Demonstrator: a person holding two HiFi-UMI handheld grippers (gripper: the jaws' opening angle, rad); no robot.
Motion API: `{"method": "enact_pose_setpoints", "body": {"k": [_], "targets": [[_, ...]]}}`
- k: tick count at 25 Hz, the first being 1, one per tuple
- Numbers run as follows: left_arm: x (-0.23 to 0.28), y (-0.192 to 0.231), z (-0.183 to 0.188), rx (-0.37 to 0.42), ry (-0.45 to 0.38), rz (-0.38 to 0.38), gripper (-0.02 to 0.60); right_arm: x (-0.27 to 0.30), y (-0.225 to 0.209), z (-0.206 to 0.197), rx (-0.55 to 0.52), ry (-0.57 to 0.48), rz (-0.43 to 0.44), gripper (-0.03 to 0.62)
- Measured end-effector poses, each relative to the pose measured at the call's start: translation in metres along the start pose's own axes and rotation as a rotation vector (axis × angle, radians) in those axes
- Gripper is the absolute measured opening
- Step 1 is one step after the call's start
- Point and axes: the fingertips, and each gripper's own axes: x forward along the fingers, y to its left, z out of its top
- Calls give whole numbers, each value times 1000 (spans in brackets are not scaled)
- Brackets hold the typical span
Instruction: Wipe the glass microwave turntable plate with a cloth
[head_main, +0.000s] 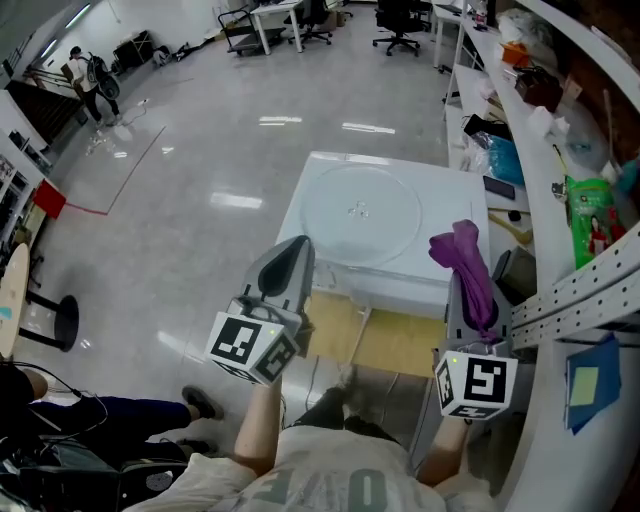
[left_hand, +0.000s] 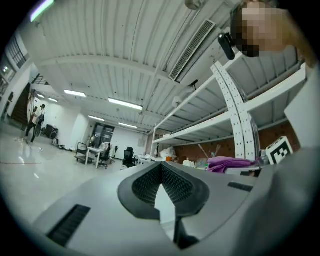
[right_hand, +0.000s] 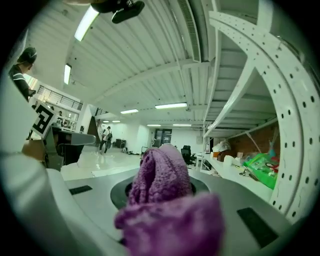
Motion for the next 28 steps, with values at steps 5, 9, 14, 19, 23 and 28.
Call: {"method": "enact_pose_setpoints", "body": {"k": [5, 9, 14, 19, 23, 28], "targets": [[-22, -23, -22, -26, 76, -39, 0, -28, -4, -24, 94, -30, -26, 57], [-42, -25, -33, 39, 124, -33, 0, -50, 8, -34, 100, -4, -43, 57], [-77, -36, -24, 33, 86, -82, 0, -79, 31, -23, 104, -17, -62, 57], [-143, -44, -5, 25, 33, -104, 0, -127, 77, 4, 111, -86, -36, 57], [-200, -43, 11, 10, -7, -99, 0, -180, 121, 22, 83, -104, -4, 57], [-251, -42, 21, -25, -32, -95, 0, -223, 147, 42, 64, -120, -22, 57]]}}
